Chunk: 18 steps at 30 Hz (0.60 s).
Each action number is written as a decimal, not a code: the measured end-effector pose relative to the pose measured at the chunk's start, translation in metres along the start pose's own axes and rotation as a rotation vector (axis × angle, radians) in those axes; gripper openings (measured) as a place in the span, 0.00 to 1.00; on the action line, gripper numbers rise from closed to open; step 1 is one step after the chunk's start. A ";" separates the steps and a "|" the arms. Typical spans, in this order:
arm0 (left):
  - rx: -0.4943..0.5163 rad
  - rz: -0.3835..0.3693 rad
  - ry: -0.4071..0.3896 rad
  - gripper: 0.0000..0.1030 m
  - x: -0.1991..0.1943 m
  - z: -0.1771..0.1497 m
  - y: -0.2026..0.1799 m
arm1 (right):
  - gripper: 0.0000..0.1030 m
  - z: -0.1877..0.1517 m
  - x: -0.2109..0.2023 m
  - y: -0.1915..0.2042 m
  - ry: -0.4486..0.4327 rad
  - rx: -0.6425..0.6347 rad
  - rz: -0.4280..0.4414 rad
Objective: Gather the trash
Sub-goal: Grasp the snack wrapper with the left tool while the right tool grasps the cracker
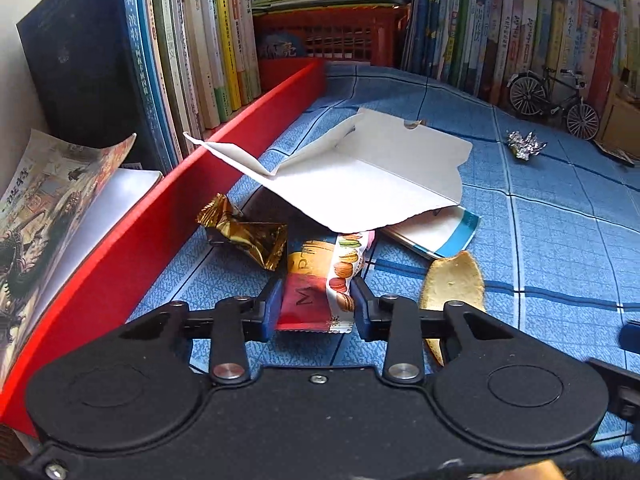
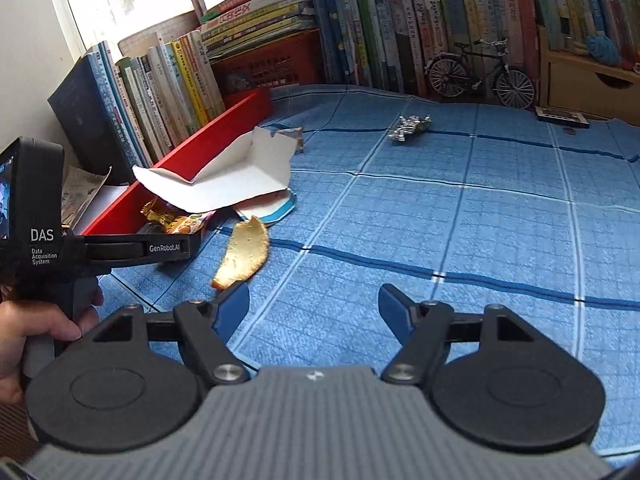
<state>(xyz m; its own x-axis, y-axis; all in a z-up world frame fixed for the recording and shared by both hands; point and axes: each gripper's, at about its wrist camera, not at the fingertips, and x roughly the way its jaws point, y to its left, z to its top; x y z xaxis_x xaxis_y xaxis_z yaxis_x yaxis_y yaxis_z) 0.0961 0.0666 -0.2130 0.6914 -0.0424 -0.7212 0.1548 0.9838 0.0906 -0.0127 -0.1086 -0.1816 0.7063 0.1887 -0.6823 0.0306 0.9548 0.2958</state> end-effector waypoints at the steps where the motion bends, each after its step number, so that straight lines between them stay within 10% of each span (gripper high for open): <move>1: 0.003 0.000 -0.006 0.34 -0.004 0.000 0.000 | 0.79 0.002 0.006 0.004 0.006 -0.008 0.016; 18: -0.077 0.063 -0.059 0.33 -0.074 -0.007 0.048 | 0.77 0.018 0.077 0.064 0.087 -0.156 0.041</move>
<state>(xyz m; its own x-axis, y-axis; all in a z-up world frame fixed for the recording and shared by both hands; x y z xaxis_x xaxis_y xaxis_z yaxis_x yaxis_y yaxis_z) 0.0477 0.1178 -0.1604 0.7385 0.0117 -0.6742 0.0571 0.9952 0.0799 0.0561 -0.0366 -0.2034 0.6409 0.2411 -0.7288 -0.1118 0.9686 0.2221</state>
